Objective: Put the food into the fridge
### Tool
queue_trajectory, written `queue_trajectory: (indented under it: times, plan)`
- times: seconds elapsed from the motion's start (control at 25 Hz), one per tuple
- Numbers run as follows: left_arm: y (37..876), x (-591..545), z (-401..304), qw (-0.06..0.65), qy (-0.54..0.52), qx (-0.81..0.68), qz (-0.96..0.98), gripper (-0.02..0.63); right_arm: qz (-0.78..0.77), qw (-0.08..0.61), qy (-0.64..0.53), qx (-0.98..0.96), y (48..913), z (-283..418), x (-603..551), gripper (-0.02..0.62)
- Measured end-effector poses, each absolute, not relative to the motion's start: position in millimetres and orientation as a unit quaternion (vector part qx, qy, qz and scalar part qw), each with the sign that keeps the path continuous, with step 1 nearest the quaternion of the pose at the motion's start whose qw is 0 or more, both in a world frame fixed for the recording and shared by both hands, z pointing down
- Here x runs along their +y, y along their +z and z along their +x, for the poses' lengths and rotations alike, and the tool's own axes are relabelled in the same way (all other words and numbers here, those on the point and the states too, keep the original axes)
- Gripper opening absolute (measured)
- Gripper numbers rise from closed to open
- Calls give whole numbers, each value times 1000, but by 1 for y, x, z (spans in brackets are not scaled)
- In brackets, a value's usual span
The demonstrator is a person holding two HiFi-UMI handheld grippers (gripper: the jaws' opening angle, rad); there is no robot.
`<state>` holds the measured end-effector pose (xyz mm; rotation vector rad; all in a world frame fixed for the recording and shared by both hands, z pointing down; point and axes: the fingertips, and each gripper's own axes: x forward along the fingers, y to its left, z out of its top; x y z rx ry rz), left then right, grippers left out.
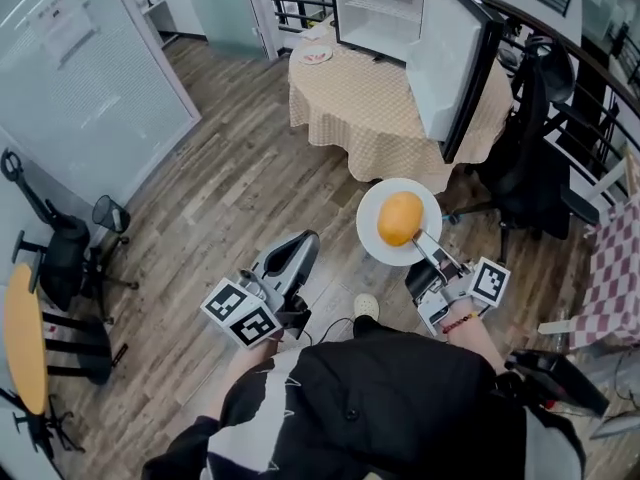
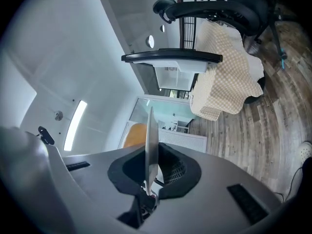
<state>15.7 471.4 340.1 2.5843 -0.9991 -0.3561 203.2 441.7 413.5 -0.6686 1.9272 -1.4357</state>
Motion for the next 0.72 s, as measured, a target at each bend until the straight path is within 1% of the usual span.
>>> queue_trajectory:
  times: [0.32,0.44,0.72]
  plan:
    - [329,359,38,174,-126,-342,915,14,-287,309,-550,721,411,232,324,34]
    - [326,330,43,173,-142,-329,917,14,-292,303,-558,716,415,234,294,34]
    - [333,260,53,177,-139,-337,914,14,-305,285,-569,709,423,239,233,34]
